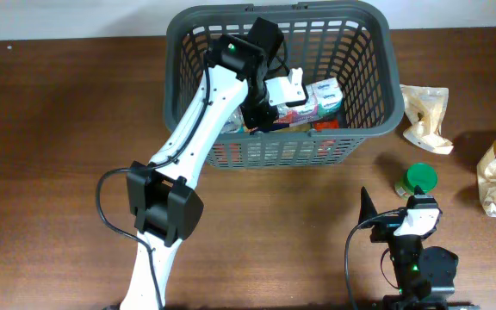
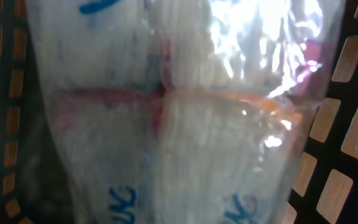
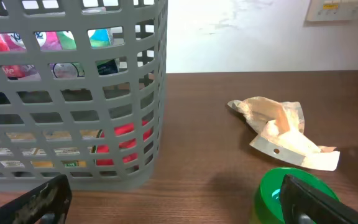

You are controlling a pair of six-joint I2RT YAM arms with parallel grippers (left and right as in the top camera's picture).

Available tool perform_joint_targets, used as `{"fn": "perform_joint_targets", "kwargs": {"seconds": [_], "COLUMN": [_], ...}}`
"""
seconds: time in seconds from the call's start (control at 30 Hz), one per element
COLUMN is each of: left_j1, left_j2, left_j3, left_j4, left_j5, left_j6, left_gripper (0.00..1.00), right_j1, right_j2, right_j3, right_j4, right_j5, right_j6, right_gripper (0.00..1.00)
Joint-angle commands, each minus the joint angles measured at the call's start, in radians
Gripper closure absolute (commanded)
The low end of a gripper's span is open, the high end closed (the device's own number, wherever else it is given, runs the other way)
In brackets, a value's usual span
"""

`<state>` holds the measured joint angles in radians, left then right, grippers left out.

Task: Pack container
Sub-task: 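Carry the tissue multipack over the basket and lower it inside, then open the left gripper and raise the left arm away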

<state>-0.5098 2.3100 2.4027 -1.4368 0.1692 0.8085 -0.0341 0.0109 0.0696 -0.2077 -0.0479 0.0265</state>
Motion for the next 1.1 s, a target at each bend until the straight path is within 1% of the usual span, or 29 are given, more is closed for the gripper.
{"fn": "perform_joint_targets", "kwargs": {"seconds": [0.0, 0.07, 0.23, 0.37, 0.43, 0.5, 0.6, 0.63, 0.73, 0.77, 0.83, 0.9, 0.97, 1.0, 1.07], "left_j1": [-0.005, -0.005, -0.005, -0.005, -0.005, -0.003, 0.003, 0.011, 0.041, 0.051, 0.081, 0.116, 0.181, 0.230, 0.317], "left_j2": [-0.003, -0.003, -0.005, -0.005, -0.005, -0.013, -0.035, -0.051, -0.083, -0.092, -0.118, -0.138, -0.145, -0.145, -0.145], "left_j3": [0.000, 0.000, 0.005, 0.070, 0.169, 0.328, 0.463, 0.539, 0.682, 0.711, 0.735, 0.735, 0.735, 0.735, 0.729], "left_j4": [0.000, 0.000, 0.012, 0.015, 0.027, 0.046, 0.084, 0.106, 0.115, 0.102, 0.057, -0.005, -0.111, -0.174, -0.250], "left_j5": [0.029, 0.029, 0.026, 0.015, -0.031, -0.078, -0.163, -0.246, -0.435, -0.489, -0.612, -0.722, -0.836, -0.850, -0.847], "left_j6": [0.016, 0.016, 0.015, -0.045, -0.121, -0.233, -0.369, -0.467, -0.665, -0.709, -0.782, -0.830, -0.900, -0.969, -1.065], "left_gripper": [0.26, 0.00, 0.01, 0.01, 0.01, 0.01, 0.01, 0.01, 0.01, 0.01, 0.01, 0.01, 0.01, 0.01, 0.01], "right_j1": [-0.007, -0.007, -0.007, -0.007, -0.007, -0.007, -0.007, -0.007, -0.007, -0.007, -0.007, -0.007, -0.007, -0.007, -0.007], "right_j2": [-0.008, -0.008, -0.007, -0.008, -0.008, -0.008, -0.008, -0.008, -0.008, -0.008, -0.008, -0.008, -0.008, -0.007, -0.008], "right_j3": [-0.006, -0.006, -0.006, -0.006, -0.006, -0.006, -0.006, -0.006, -0.006, -0.006, -0.006, -0.006, -0.006, -0.006, -0.006], "right_j4": [-0.001, -0.001, -0.001, -0.001, -0.001, -0.001, -0.001, -0.001, -0.001, -0.001, -0.001, -0.001, -0.001, -0.001, -0.001], "right_j5": [-0.008, -0.008, -0.008, -0.008, -0.008, -0.008, -0.008, -0.008, -0.008, -0.008, -0.008, -0.008, -0.008, -0.008, -0.008], "right_j6": [0.007, 0.007, 0.007, 0.007, 0.007, 0.007, 0.007, 0.007, 0.007, 0.007, 0.007, 0.007, 0.007, 0.007, 0.007], "right_gripper": [0.01, 0.01, 0.01, 0.01, 0.01, 0.01, 0.01, 0.01, 0.01, 0.01, 0.01, 0.01, 0.01, 0.01, 0.01]}}
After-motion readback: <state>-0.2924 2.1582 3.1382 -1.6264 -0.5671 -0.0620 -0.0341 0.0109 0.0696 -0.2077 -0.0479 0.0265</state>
